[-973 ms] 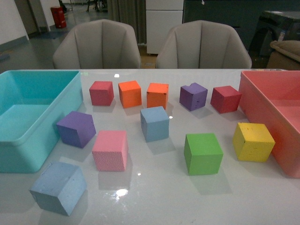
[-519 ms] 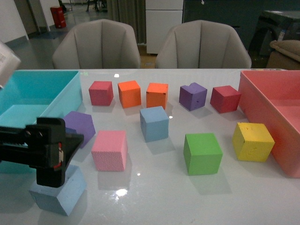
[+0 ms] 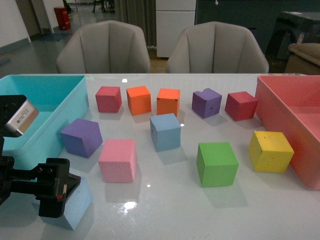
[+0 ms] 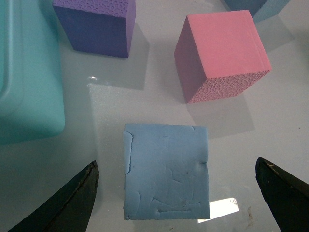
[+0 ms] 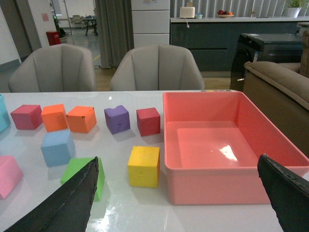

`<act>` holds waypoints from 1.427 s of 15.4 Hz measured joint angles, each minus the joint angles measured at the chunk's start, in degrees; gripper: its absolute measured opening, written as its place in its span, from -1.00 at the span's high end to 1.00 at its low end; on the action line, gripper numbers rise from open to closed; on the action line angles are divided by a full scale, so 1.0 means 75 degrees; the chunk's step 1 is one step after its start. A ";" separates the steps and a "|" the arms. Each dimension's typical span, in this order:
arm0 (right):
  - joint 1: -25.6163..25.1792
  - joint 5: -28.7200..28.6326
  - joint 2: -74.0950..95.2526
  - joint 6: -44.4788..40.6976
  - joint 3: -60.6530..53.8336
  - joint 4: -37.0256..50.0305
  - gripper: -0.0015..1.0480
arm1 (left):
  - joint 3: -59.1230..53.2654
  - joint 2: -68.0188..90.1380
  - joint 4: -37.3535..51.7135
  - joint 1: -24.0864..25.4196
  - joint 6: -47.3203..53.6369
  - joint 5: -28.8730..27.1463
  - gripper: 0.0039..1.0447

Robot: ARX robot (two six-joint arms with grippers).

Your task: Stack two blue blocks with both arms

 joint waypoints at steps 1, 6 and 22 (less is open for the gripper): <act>0.0000 0.0003 0.0000 0.0003 0.0000 0.0000 -0.87 | 0.0003 0.0055 0.0061 0.0041 0.0006 0.0009 -0.88; 0.0000 0.0003 0.0000 0.0000 0.0000 0.0000 -0.87 | 0.0023 0.0370 0.0289 0.0111 0.0012 0.0082 -0.88; 0.0000 0.0003 0.0000 0.0000 0.0000 0.0000 -0.87 | 0.0271 0.2457 0.1480 -0.0361 0.0178 -0.0624 -0.04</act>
